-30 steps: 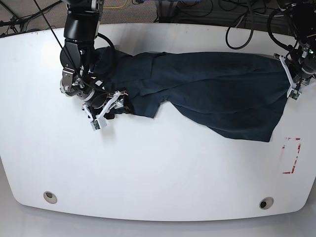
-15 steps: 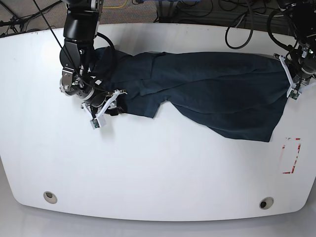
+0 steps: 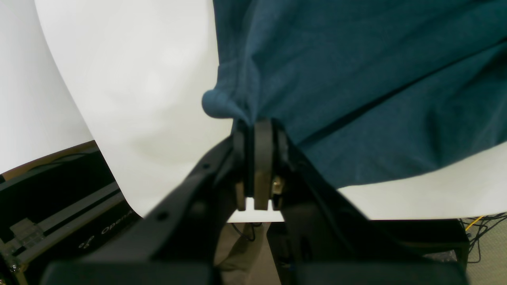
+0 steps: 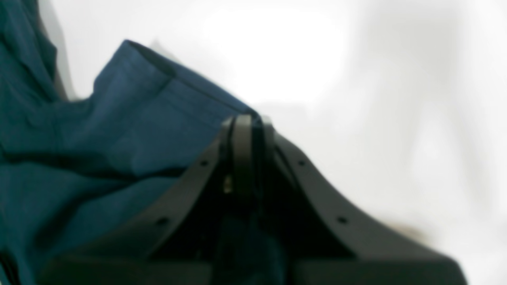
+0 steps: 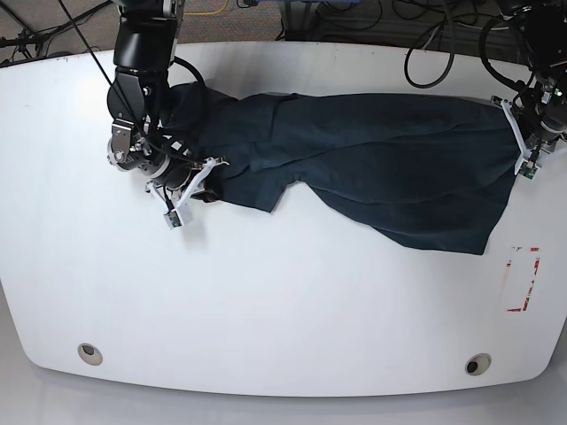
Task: Fold the T-shirt properly
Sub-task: 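Move the right gripper along the shirt edge and regrasp the hem, then lift and swing the teal shirt with both grippers, pulling apart, then lay the shirt flat on the table, holding it between both grippers, then slide the left gripper along the shirt edge toward the hem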
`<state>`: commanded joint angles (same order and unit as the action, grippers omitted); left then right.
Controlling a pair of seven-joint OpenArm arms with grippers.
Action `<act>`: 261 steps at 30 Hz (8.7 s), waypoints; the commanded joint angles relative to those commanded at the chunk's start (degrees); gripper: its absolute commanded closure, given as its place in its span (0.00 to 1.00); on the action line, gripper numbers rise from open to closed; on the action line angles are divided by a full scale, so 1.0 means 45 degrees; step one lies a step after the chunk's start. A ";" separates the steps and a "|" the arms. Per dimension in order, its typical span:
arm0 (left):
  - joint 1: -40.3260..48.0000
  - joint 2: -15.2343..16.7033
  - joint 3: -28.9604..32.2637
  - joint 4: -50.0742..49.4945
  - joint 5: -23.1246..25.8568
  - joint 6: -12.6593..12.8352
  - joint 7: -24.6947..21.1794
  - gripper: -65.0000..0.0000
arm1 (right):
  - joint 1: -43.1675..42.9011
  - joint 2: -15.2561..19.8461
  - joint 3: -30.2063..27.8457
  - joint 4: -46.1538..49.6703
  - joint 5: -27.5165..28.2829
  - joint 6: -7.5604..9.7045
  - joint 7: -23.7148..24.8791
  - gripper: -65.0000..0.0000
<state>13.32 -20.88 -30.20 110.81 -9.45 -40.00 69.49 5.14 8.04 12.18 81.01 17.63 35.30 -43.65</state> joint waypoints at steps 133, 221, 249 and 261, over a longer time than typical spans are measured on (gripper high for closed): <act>-0.1055 -0.0117 0.2266 -0.0059 0.0000 0.0000 -0.0020 1.00 | -0.2755 0.1778 0.3106 0.7795 0.0117 0.1045 -0.5236 1.00; -0.2403 0.0527 0.2266 -0.1348 -0.1602 0.0000 -0.0137 0.40 | -0.5783 0.0098 0.2989 0.7678 0.0020 0.1045 -0.3380 1.00; -0.7209 0.0781 0.2247 -0.9162 -0.1250 0.0000 -0.1563 0.39 | -0.5372 0.0078 0.3009 0.7600 0.0020 0.1045 -0.3380 1.00; -0.7267 0.0821 0.3087 -1.0276 -0.1309 0.0000 -0.2325 0.40 | -0.5314 0.0078 0.3009 0.7600 0.0020 0.1045 -0.3380 1.00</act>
<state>-19.38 -17.19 -16.31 64.57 -15.34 -40.00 59.03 -18.77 8.40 25.71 115.21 17.71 40.00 -58.86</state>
